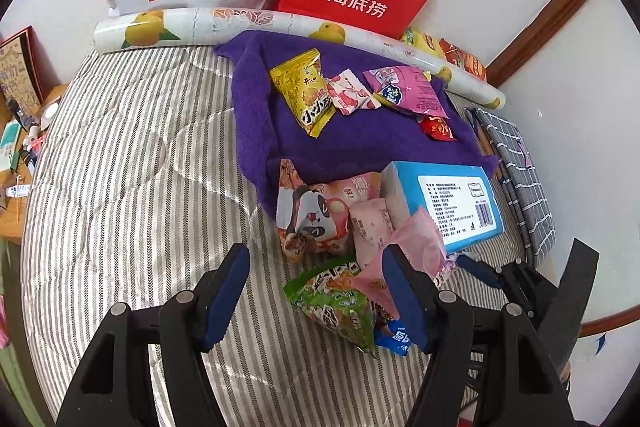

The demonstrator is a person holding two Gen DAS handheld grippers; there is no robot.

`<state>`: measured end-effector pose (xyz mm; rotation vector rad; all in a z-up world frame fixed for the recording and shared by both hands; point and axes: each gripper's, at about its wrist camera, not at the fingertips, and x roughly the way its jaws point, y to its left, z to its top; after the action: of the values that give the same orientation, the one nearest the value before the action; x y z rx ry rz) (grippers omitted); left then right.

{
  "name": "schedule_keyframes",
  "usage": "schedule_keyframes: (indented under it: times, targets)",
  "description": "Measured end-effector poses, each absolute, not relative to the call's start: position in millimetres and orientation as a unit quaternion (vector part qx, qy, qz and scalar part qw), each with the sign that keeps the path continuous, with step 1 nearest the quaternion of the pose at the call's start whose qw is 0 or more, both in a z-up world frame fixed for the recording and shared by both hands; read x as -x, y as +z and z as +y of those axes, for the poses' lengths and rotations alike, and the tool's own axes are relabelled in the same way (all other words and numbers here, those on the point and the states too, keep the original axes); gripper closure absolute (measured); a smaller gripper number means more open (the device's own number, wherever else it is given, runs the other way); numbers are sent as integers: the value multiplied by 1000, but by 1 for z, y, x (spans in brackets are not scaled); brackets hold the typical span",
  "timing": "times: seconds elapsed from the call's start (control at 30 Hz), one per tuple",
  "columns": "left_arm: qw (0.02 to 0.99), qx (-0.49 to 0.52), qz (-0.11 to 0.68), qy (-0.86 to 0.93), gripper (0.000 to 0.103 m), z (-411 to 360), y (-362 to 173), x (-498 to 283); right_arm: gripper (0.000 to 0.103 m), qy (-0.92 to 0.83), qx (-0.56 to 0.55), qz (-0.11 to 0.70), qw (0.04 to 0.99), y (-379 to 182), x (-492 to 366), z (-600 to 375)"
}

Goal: Organize snacks
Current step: 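Move both open tools back to the snack pile beside the blue box, then grasp the pink strawberry-bear candy stick with the right tool while the left tool approaches the green bag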

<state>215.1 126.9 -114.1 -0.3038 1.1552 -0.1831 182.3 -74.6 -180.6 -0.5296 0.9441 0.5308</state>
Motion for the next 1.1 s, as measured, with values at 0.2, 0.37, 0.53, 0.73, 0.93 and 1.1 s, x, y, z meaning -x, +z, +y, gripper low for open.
schedule_keyframes:
  times: [0.2,0.37,0.53,0.73,0.93,1.1]
  targets:
    - [823,141,544,-85,36,126,-113,-206,58,225,276,426,832,-188,-176,-62]
    - [821,148,547,-74,36,131,-115,-201,77,204,286,410,842,-185,-164,-65]
    - [822,151,544,-73,36,131,-113,-196,80,213,214,437,847,-163,-168,-89]
    - [824,151,541,-76,36,125,-109,-190,80,223,127,478,840,-135,-167,-126]
    - [823,147,543,-85,36,113,-109,-184,79,207,47,550,808,-139,-164,-160]
    - [820,144,545,-101,36,100,-108,-179,72,181,41,567,803,-159,-166,-161]
